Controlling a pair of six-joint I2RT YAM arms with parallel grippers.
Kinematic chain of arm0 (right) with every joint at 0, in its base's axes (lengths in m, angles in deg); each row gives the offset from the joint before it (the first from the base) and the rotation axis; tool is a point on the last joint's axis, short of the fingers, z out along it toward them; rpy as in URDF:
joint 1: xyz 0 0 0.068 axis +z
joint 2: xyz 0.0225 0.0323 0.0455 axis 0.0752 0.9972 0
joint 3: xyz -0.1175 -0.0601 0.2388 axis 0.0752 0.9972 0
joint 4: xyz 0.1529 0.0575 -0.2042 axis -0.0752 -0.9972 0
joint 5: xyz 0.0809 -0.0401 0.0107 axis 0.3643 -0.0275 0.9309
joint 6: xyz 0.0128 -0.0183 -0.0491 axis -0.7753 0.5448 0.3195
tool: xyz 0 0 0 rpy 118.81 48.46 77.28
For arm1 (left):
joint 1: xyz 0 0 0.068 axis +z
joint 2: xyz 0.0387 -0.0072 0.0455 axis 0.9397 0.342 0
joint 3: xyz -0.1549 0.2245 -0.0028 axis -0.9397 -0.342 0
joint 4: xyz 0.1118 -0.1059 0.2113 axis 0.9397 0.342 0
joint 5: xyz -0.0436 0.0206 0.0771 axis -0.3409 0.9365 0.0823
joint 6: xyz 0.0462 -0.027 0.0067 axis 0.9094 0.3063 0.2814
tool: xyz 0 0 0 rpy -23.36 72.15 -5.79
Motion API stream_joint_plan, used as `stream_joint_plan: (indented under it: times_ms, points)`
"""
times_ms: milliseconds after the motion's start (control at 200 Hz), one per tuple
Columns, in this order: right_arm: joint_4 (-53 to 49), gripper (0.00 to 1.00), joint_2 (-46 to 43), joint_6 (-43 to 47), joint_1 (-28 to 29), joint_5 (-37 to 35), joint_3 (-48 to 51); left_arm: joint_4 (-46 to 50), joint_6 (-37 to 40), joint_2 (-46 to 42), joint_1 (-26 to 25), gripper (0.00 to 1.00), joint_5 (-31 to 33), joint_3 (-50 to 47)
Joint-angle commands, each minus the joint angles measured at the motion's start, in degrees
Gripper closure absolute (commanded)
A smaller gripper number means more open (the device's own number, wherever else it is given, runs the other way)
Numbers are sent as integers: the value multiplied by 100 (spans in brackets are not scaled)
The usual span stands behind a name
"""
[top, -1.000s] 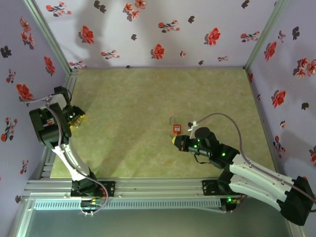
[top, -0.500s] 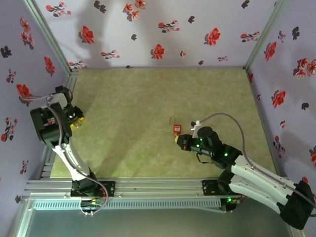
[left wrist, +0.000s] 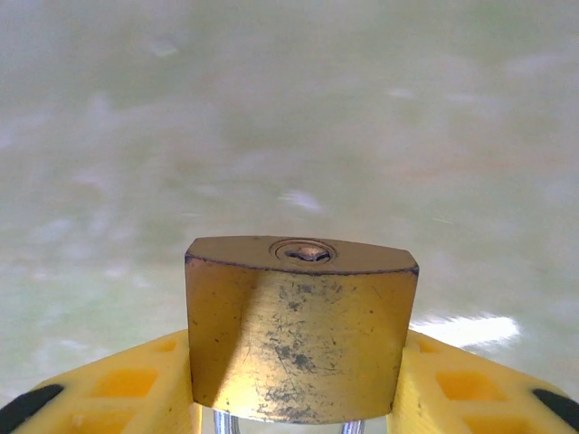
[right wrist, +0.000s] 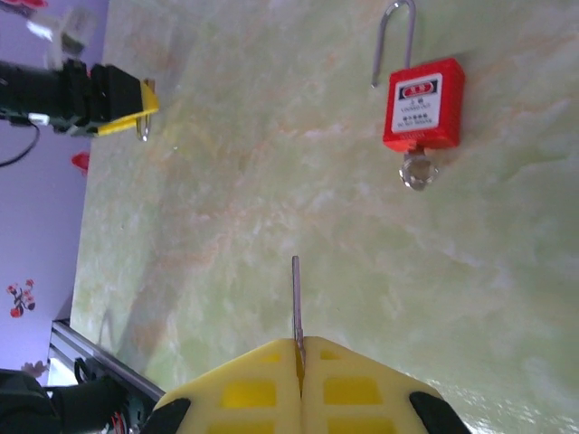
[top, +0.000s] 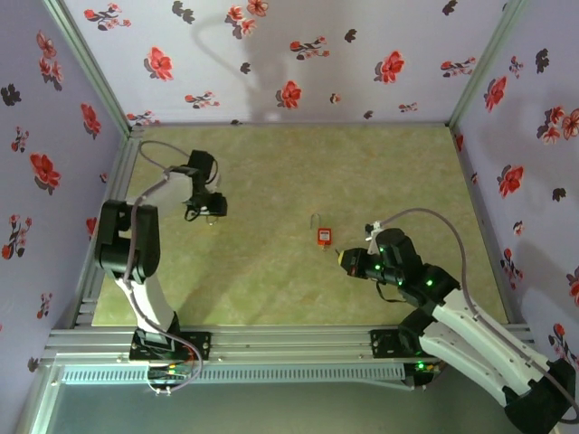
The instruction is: Unlock with the key
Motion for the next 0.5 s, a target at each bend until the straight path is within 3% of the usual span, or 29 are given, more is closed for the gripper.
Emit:
stream_joint_plan:
  times_ms: [0, 260, 415, 495]
  points:
    - [-269, 100, -72, 251, -121, 282, -209, -235, 1076, -714, -465, 93, -100, -94]
    - [-350, 100, -16, 510, -250, 617, -436, -1034, 3015, -1974, -1543, 94, -921, -970]
    - [-493, 100, 126, 693, -273, 712, -663, -1438, 4381, -2729, -2176, 94, -1072, -1692]
    - [-436, 100, 249, 770, -274, 873, -736, -1568, 4733, -3020, -2408, 94, -1070, -1919]
